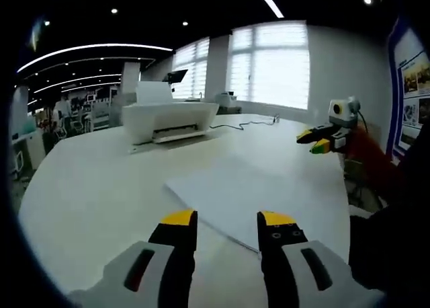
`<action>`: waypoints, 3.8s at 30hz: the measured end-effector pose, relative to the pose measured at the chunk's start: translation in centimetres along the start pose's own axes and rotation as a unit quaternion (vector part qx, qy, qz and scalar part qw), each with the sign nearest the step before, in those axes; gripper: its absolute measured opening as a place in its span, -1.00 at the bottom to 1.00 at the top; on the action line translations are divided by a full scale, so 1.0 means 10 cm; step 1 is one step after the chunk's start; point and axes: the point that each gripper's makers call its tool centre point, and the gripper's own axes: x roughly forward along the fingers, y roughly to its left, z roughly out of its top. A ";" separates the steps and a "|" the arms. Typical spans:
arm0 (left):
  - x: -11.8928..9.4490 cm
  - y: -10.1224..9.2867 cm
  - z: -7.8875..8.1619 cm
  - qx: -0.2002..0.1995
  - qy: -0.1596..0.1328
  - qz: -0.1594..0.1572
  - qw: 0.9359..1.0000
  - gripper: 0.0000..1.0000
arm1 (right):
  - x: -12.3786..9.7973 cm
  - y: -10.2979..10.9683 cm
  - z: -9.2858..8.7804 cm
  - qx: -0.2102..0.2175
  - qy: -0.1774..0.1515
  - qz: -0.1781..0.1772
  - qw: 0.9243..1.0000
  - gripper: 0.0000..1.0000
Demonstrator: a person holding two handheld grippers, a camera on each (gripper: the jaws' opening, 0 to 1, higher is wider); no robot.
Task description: Organize the stack of printing papers by aligning and flattening the scattered papers on the table
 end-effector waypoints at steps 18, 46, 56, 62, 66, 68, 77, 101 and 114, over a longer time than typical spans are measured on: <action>-0.68 0.01 -0.07 -0.008 -0.001 0.036 0.999 -0.17 | -0.30 -0.03 -0.09 0.008 -0.008 -0.013 1.000 -0.42; -1.48 -0.12 -0.13 -0.012 -0.006 0.043 0.999 -0.18 | -0.55 0.19 -0.08 0.004 -0.007 -0.003 1.000 -0.41; -1.76 -0.20 -0.06 -0.003 -0.015 0.067 0.998 -0.19 | -0.76 0.22 -0.03 -0.009 0.000 -0.016 1.000 -0.41; -1.91 -0.25 -0.07 0.001 -0.011 0.080 0.997 -0.19 | -0.87 0.31 -0.05 -0.016 0.008 -0.017 1.000 -0.41; -2.00 -0.27 -0.07 0.004 -0.009 0.089 0.996 -0.19 | -0.92 0.34 -0.03 -0.018 0.004 -0.021 1.000 -0.41; -2.05 -0.29 -0.07 0.005 -0.007 0.095 0.995 -0.19 | -0.95 0.37 0.00 -0.017 -0.003 -0.023 1.000 -0.41; -2.23 -0.37 -0.15 -0.010 -0.014 0.107 0.994 -0.19 | -1.02 0.48 0.07 -0.020 -0.016 -0.026 0.999 -0.42; -2.39 -0.50 -0.15 -0.007 -0.016 0.117 0.993 -0.19 | -1.18 0.63 0.07 -0.014 -0.015 -0.010 1.000 -0.43; -2.41 -0.51 -0.16 -0.004 -0.014 0.119 0.993 -0.19 | -1.16 0.63 0.06 -0.015 -0.012 -0.006 1.000 -0.43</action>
